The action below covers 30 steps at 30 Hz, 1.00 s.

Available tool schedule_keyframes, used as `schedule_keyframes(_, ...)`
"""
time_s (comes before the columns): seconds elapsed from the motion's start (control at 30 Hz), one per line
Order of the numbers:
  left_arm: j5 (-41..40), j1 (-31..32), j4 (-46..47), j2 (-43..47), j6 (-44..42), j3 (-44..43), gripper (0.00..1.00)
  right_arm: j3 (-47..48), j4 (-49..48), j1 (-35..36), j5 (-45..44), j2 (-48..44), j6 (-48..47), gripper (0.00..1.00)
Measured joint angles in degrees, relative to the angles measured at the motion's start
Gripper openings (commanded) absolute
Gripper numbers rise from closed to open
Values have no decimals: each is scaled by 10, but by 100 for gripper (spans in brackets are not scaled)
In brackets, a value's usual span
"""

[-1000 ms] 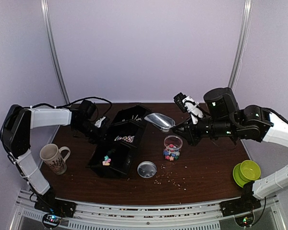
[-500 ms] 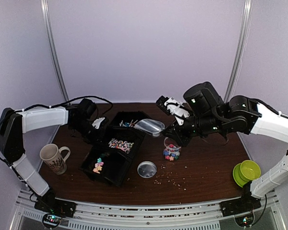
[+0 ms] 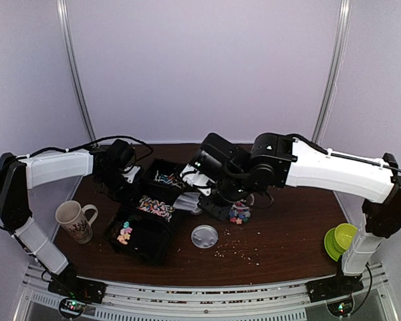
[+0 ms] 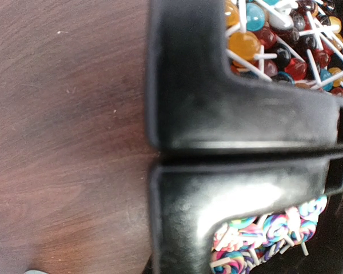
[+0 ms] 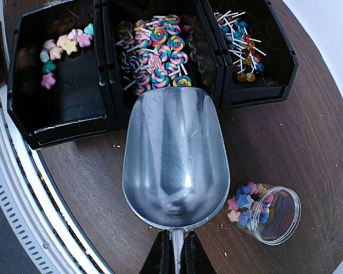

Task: Pack the candies
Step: Scoop the fake candies from the plate.

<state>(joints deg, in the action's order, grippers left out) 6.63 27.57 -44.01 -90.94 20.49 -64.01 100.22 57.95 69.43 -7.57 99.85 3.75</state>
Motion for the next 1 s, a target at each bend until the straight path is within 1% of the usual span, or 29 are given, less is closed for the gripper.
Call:
schedule_keyframes(0.2,-28,15,-10,0,-10,0,0,62,44,3,-19,63,-10,0)
schedule_keyframes(0.5,-46,28,-11,0,-18,0,0,133,107,8,-53,140,-26,0)
schedule_keyframes(0.87,-54,36,-11,0,-25,-1,0,264,190,28,-131,235,-65,0)
schedule_keyframes(1.0,-54,37,-11,0,-27,-1,0,278,199,38,-155,256,-87,0)
